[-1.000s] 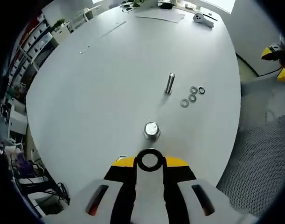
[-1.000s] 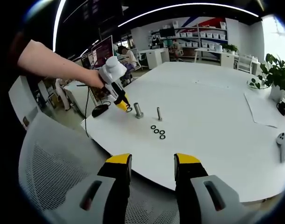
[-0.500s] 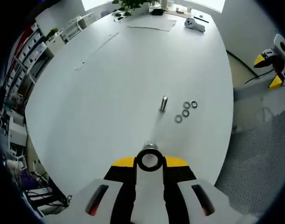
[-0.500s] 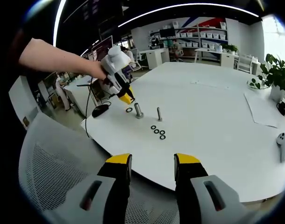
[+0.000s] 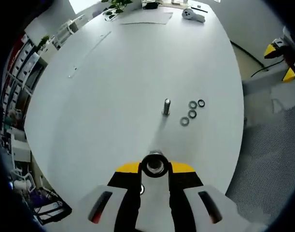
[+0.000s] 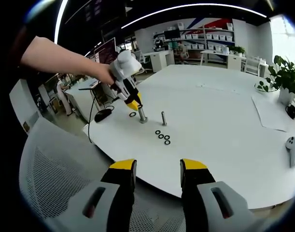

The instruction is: Place the washer onto the threaded stud by aligning its center hole with the stud, sliding it down to the base, and recovering from edge contact or off-axis alignment until the washer reaches the visible bottom stop.

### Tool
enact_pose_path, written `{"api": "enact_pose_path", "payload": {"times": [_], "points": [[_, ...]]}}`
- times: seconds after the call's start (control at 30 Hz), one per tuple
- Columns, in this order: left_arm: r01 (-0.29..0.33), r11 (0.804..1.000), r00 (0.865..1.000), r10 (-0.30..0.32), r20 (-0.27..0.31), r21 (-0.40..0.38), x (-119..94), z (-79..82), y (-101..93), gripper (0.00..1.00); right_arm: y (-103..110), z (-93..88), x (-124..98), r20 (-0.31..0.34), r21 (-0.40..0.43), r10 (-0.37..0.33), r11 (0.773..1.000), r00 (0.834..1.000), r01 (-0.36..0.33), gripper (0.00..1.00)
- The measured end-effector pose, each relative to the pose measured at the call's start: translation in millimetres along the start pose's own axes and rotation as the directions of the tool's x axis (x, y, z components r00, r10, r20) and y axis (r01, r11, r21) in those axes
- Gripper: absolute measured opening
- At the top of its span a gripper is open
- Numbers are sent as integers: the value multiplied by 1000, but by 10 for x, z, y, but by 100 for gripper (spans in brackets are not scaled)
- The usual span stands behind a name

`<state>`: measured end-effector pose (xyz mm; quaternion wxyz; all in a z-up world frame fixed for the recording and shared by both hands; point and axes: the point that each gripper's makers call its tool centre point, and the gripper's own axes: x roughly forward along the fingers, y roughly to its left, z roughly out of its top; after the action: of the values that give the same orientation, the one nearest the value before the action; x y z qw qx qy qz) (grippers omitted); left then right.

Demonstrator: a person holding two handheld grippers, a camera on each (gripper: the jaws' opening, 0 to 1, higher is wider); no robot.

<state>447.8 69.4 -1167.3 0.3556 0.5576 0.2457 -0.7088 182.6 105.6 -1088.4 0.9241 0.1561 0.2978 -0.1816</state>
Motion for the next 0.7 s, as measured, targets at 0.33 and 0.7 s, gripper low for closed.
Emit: {"api": "enact_pose_path", "payload": {"times": [0.33, 0.7], "points": [[7, 999, 999, -6, -31, 32, 81, 1, -8, 19, -12, 2, -5, -1, 2, -6, 1000, 1000, 6, 39], [15, 999, 996, -11, -85, 50, 406, -74, -14, 19, -23, -3, -4, -5, 4, -14, 1000, 1000, 14, 38]]}}
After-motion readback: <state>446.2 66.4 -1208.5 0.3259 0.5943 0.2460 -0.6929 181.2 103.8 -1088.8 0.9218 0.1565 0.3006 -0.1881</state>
